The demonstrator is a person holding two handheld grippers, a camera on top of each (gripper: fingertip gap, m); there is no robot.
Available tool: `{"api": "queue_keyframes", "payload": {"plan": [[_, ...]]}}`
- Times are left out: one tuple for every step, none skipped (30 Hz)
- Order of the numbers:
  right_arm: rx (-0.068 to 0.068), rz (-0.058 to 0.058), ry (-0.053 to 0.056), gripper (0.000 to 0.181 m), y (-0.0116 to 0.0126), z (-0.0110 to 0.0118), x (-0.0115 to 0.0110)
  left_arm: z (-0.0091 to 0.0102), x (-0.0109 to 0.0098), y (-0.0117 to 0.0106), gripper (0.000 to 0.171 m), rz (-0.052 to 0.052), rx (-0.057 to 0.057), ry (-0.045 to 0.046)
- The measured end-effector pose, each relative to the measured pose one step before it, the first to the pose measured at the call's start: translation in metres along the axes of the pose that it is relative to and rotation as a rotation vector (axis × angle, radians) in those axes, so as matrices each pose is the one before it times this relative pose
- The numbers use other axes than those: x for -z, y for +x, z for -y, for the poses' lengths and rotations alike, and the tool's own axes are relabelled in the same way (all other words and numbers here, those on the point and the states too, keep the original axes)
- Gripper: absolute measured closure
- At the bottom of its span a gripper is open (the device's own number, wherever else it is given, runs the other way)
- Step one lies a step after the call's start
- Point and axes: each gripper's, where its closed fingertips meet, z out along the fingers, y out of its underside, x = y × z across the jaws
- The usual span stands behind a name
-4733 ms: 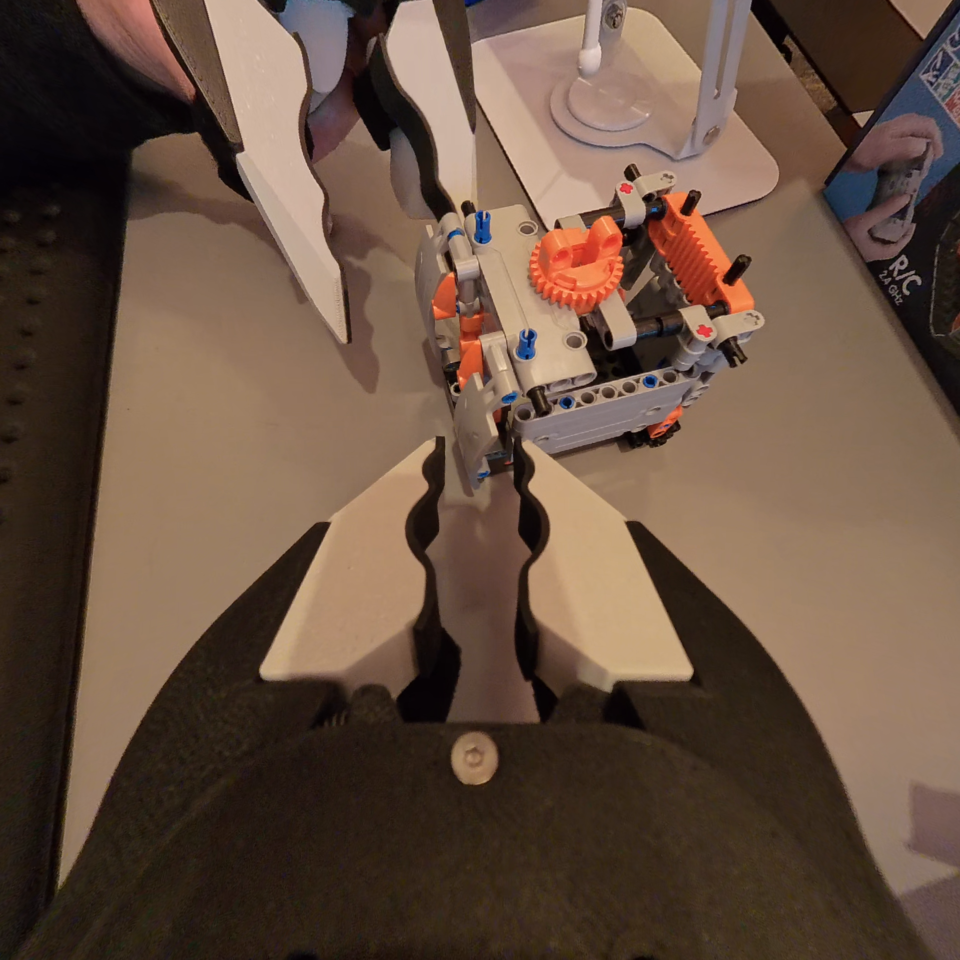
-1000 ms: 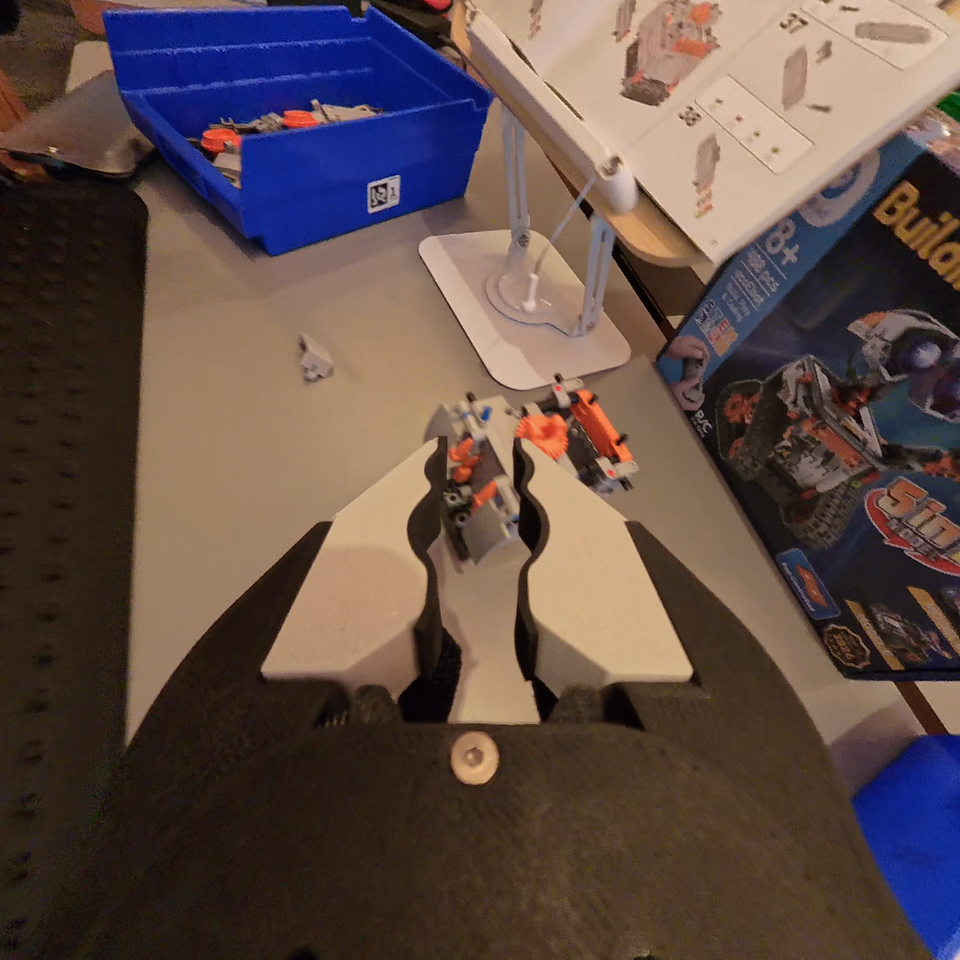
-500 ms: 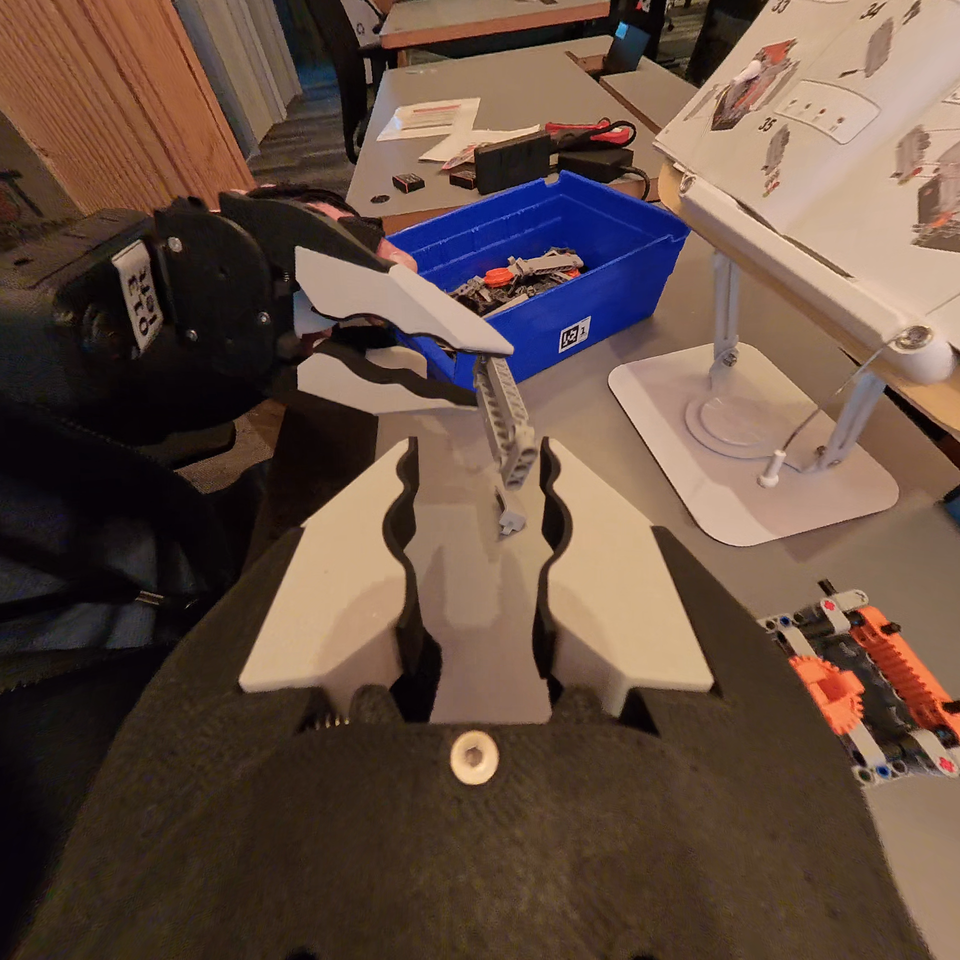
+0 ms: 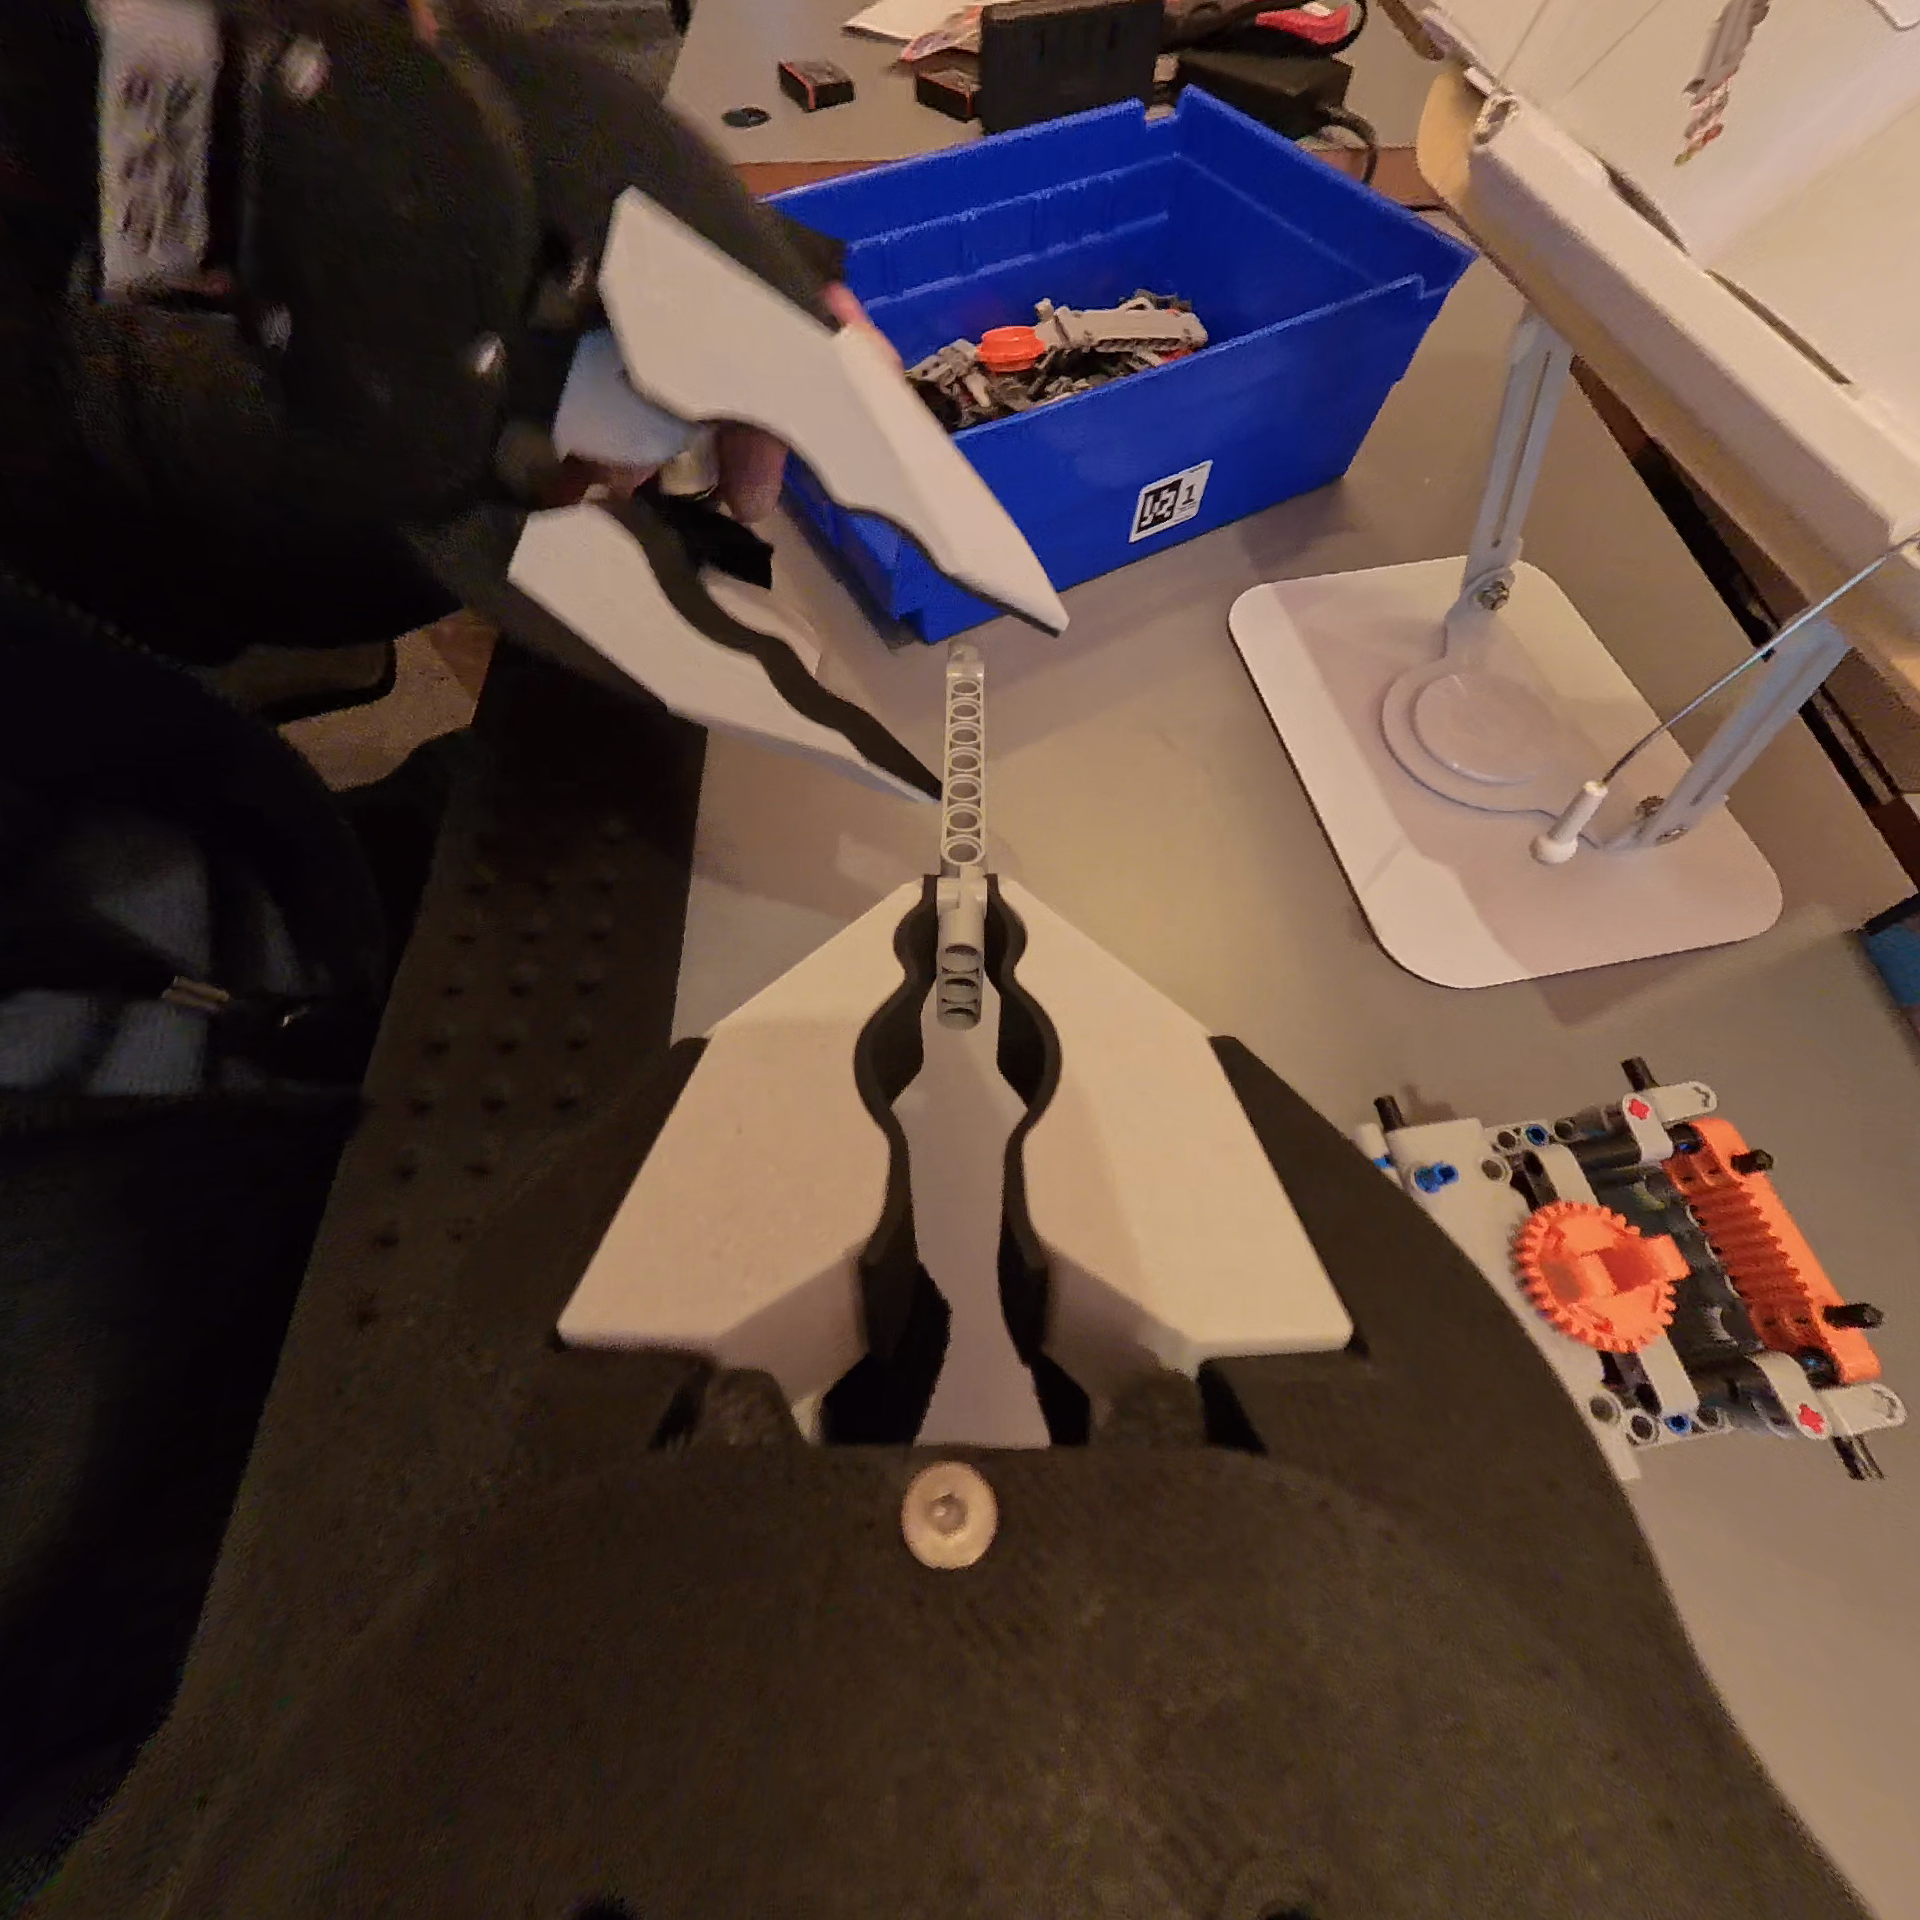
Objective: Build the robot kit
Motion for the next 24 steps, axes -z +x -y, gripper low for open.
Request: {"api": "queue_keyframes", "payload": {"plan": [[0.014, 0.0024, -0.0011, 0.176, -0.00047, -0.00381, 0.00266, 0.00391, 0.00005, 0.00412, 0.131, -0.0725, 0.0862, 0.04321], [0.0109, -0.0009, -0.0046, 0.176, 0.00002, -0.00424, 0.00241, 0.00465, -0.00022, 0.00573, 0.132, -0.0868, 0.0945, 0.04779], [0.0137, 0.0127, -0.0006, 0.176, -0.00241, -0.00352, 0.00205, 0.003, -0.00097, 0.00464, 0.137, -0.0785, 0.0844, 0.03955], [0.0131, 0.0126, 0.0062, 0.176, -0.00289, -0.00206, 0.00173, 0.00111, -0.00173, 0.00629, 0.145, -0.0883, 0.0758, 0.02819], [0.0058, 0.01, -0.0008, 0.176, -0.00228, -0.00257, 0.00102, -0.00149, -0.00302, 0.00793, 0.151, -0.1015, 0.0816, 0.00519], [0.0021, 0.0111, -0.0089, 0.176, -0.00251, -0.00361, -0.0002, -0.00371, -0.00278, 0.00317, 0.158, -0.0673, 0.0639, -0.01191], [0.0008, 0.0006, -0.0051, 0.176, -0.00087, -0.00314, -0.00082, -0.002, -0.00201, 0.00149, 0.16, -0.0427, 0.0269, 0.00291], [-0.006, -0.0014, -0.0047, 0.176, 0.00017, -0.00319, -0.0009, -0.00216, -0.00217, 0.00121, 0.161, -0.0315, 0.022, 0.00067], [-0.0171, 0.0004, -0.0087, 0.175, 0.00108, -0.00387, -0.00105, -0.00244, -0.00285, 0.00016, 0.162, -0.0173, 0.0223, -0.00369], [-0.0234, -0.0062, -0.0103, 0.173, 0.0028, -0.00401, -0.00082, -0.00326, -0.00411, -0.00062, 0.163, -0.0012, 0.0114, -0.00914], [-0.0248, -0.0213, -0.0134, 0.165, 0.00574, -0.00468, -0.0001, -0.00496, -0.00523, 0.00001, 0.165, 0.0039, 0.0006, -0.02429], [-0.0187, -0.0145, -0.0188, 0.16, 0.00484, -0.00557, 0.00001, -0.00526, -0.00585, 0.00017, 0.165, 0.0106, -0.0061, -0.03202], [-0.0093, -0.007, -0.0211, 0.158, 0.00297, -0.00605, 0.00001, -0.00538, -0.00595, -0.00065, 0.166, 0.0161, -0.0039, -0.03614], [-0.003, -0.0053, -0.0232, 0.16, 0.00189, -0.00642, -0.00067, -0.00467, -0.00624, 0.00083, 0.166, 0.0018, 0.0014, -0.03085], [0.0022, -0.0052, -0.0276, 0.163, 0.00119, -0.00709, -0.0015, -0.00308, -0.00596, 0.00154, 0.166, -0.007, 0.0112, -0.02016], [0.005, -0.0133, -0.0271, 0.168, 0.00191, -0.00702, -0.00183, -0.00302, -0.0052, -0.00047, 0.165, 0.0074, 0.0073, -0.0195], [0.0058, -0.0217, -0.0233, 0.172, 0.00323, -0.00661, -0.00205, -0.00402, -0.0049, -0.00109, 0.165, 0.0135, -0.0059, -0.02768], [0.0, -0.0023, -0.027, 0.172, 0.00086, -0.00746, -0.00263, -0.00413, -0.00505, 0.00043, 0.165, 0.0045, -0.0057, -0.02859], [-0.0073, 0.0091, -0.0256, 0.172, -0.00004, -0.0075, -0.00318, -0.0023, -0.00519, 0.00146, 0.165, -0.003, -0.0028, -0.01554], [-0.0098, 0.0112, -0.0198, 0.172, 0.00037, -0.00698, -0.00323, -0.00273, -0.00591, 0.00168, 0.166, -0.0036, -0.0025, -0.01552], [-0.0096, 0.0157, -0.0223, 0.172, -0.00009, -0.00755, -0.00373, -0.00405, -0.00641, 0.00161, 0.166, -0.003, -0.0034, -0.02433], [-0.0033, 0.0122, -0.0235, 0.168, 0.00019, -0.00744, -0.00388, -0.00458, -0.00569, 0.00038, 0.166, 0.0063, -0.0072, -0.02875], [0.0071, 0.0006, -0.0145, 0.168, 0.00116, -0.0058, -0.00346, -0.003, -0.00449, 0.00085, 0.166, 0.0021, -0.0064, -0.01769], [0.0109, 0.0021, -0.0086, 0.17, 0.00042, -0.00455, -0.00325, -0.00252, -0.00371, 0.00132, 0.166, -0.0047, -0.0017, -0.01268]]}}
